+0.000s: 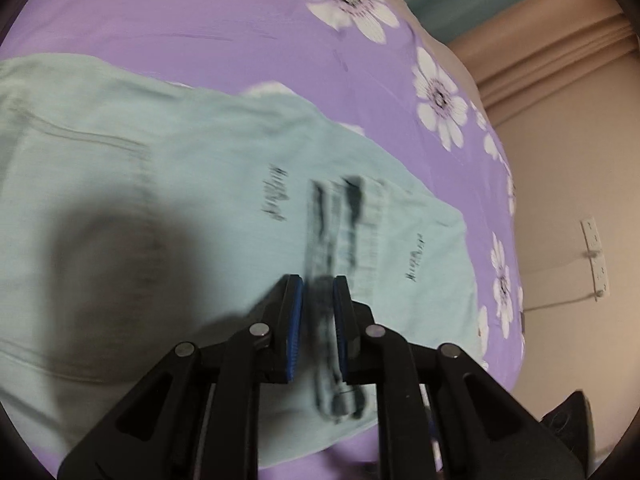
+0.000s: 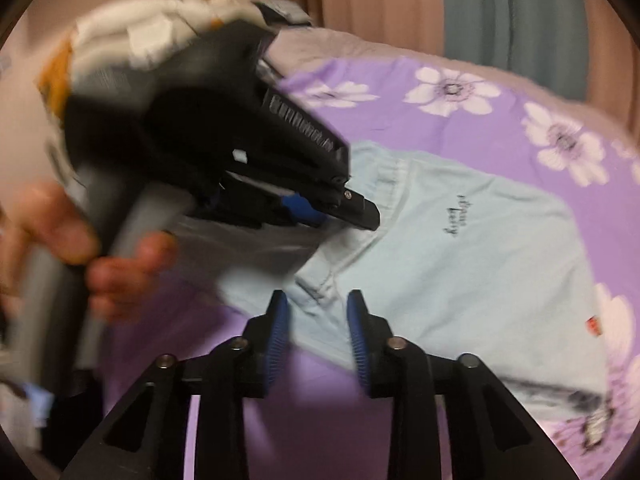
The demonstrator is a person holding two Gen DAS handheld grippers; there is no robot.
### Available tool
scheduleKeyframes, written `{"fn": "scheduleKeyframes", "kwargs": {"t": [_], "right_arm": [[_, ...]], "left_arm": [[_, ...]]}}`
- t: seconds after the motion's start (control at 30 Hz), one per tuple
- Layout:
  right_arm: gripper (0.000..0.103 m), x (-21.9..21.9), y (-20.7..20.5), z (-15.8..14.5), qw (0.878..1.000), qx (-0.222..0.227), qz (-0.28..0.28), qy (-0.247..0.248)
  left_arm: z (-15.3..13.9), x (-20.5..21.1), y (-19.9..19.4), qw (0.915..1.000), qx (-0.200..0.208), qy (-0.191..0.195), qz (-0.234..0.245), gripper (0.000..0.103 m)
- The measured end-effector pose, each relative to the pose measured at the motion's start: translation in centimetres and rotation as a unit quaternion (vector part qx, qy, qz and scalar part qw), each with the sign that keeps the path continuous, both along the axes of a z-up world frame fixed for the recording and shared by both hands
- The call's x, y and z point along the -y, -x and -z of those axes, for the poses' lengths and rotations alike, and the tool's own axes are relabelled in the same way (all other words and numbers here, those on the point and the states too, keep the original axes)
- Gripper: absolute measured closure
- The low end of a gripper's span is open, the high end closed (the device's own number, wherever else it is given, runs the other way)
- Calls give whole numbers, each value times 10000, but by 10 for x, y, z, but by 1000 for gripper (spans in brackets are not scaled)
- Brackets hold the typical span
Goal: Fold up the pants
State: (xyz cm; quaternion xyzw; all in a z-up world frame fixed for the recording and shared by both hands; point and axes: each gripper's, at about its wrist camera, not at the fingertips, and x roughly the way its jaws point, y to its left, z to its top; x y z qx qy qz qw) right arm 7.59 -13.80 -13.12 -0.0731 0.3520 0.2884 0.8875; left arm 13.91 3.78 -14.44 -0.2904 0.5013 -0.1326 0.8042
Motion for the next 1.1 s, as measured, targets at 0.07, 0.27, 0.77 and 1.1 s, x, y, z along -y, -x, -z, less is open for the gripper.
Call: {"fn": "scheduleKeyframes", "kwargs": {"t": [0.07, 0.27, 0.77, 1.1], "right_arm": [[61, 16, 1, -8, 9989, -152, 1, -433], [61, 80, -11, -33, 9904, -150, 992, -951], [87, 54, -36, -13, 9960, -495, 744, -29], [88, -13, -115, 0, 9945, -925, 240, 432]], "left_arm": [[-5, -10, 4, 9999, 45, 31, -102, 89], [-32, 32, 18, 9965, 596, 58, 592, 89], [11, 56, 40, 9933, 465, -602, 868, 96], [11, 57, 39, 9943, 426, -486, 848, 96]]}}
